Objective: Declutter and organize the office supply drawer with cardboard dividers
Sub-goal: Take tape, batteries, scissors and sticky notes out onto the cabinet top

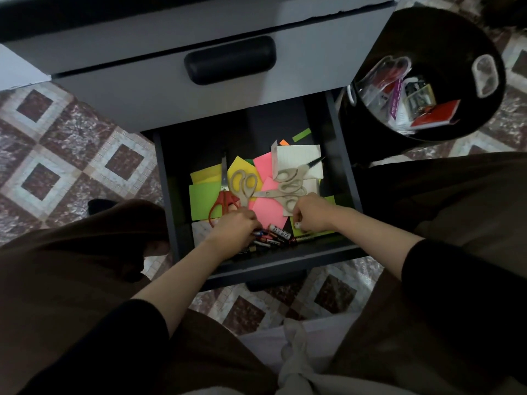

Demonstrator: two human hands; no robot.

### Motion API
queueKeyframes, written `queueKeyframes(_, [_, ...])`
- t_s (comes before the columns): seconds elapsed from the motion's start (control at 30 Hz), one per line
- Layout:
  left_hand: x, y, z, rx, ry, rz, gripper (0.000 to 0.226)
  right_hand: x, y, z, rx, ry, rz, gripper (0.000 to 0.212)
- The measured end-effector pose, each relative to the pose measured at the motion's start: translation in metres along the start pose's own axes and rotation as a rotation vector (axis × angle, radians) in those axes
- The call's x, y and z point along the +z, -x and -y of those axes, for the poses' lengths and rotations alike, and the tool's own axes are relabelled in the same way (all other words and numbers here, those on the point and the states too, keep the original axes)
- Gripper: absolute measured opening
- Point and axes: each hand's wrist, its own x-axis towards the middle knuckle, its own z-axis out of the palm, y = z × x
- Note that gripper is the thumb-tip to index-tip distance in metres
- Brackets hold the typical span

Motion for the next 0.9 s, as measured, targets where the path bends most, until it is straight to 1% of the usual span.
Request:
queueKeyframes(0.07, [0.001, 0.003, 0.002, 0.042, -0.022, -0.045, 0.026, 0.000, -0.001, 0.000, -0.002, -0.009, -0.001, 0.024])
queueKeyframes(0.1, [0.001, 0.004, 0.004, 0.035, -0.020, -0.017, 0.025, -0.001, 0.000, 0.001, -0.002, -0.013, -0.001, 0.024])
queueKeyframes(0.13, [0.003, 0.004, 0.006, 0.030, -0.028, -0.043, 0.026, -0.001, 0.000, 0.001, -0.001, -0.019, -0.002, 0.024])
queueKeyframes(0.17, [0.002, 0.005, 0.005, -0.004, 0.017, -0.015, 0.024, -0.001, 0.000, 0.001, 0.000, -0.028, -0.004, 0.024])
queueKeyframes(0.23, [-0.001, 0.006, 0.004, -0.068, 0.102, -0.058, 0.024, -0.003, 0.000, 0.002, 0.004, -0.061, -0.002, 0.026])
queueKeyframes(0.33, [-0.007, 0.007, 0.009, -0.215, 0.270, -0.120, 0.026, -0.007, 0.000, 0.005, 0.019, -0.128, -0.001, 0.030])
queueKeyframes(0.4, [-0.018, 0.010, 0.009, -0.303, 0.332, -0.198, 0.026, -0.010, 0.001, 0.008, 0.029, -0.197, -0.011, 0.029])
queueKeyframes(0.43, [-0.024, 0.013, 0.009, -0.344, 0.381, -0.211, 0.027, -0.013, 0.002, 0.009, 0.027, -0.225, -0.016, 0.028])
queueKeyframes(0.5, [-0.035, 0.016, 0.009, -0.395, 0.467, -0.219, 0.031, -0.018, 0.005, 0.013, 0.016, -0.261, -0.033, 0.026])
queueKeyframes(0.6, [-0.049, 0.022, 0.006, -0.421, 0.548, -0.241, 0.029, -0.029, 0.013, 0.021, 0.009, -0.292, -0.077, 0.024])
queueKeyframes(0.73, [-0.060, 0.030, 0.003, -0.470, 0.680, -0.216, 0.023, -0.042, 0.023, 0.030, 0.014, -0.439, -0.115, 0.025])
queueKeyframes(0.83, [-0.068, 0.038, 0.000, -0.516, 0.891, -0.184, 0.019, -0.050, 0.033, 0.037, 0.000, -0.565, -0.104, 0.026])
queueKeyframes(0.9, [-0.076, 0.045, -0.002, -0.512, 1.000, -0.174, 0.015, -0.054, 0.040, 0.040, -0.021, -0.637, -0.096, 0.028])
